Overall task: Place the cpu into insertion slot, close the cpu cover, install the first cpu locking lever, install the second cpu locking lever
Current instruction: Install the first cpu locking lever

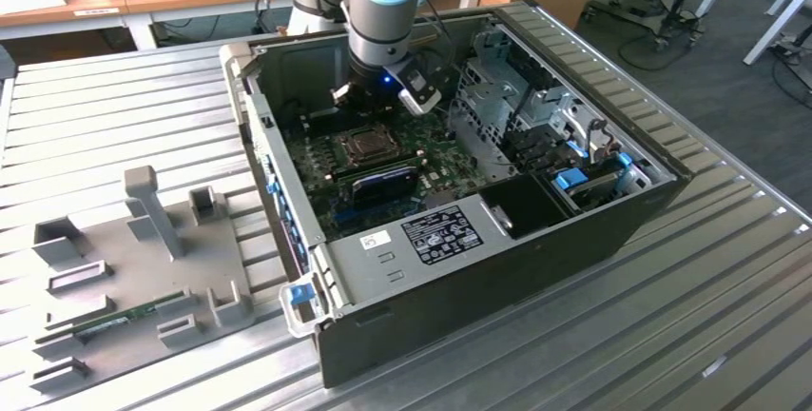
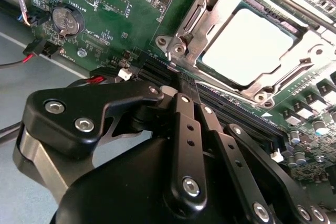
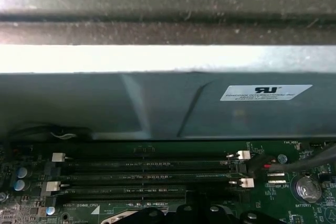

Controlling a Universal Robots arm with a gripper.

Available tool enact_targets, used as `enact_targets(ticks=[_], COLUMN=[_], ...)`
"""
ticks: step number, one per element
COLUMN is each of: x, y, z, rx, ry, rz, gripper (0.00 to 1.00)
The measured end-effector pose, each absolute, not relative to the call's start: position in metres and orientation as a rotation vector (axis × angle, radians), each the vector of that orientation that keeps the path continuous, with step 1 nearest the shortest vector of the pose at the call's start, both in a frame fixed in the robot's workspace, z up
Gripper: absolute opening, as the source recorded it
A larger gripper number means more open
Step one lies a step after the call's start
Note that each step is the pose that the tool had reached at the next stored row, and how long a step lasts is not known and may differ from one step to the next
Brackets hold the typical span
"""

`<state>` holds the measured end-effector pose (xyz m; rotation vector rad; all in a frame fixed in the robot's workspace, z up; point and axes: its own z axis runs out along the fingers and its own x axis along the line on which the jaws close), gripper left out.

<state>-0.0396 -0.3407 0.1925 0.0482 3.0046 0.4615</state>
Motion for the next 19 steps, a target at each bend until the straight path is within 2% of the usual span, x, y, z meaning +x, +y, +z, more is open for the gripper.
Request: enact_targets(ticks=[19], x=[-0.0391], y=[-0.3407], z=[0.1938], rx=[0.048], ry=[3.004], rz=[0.462], gripper=[0.10])
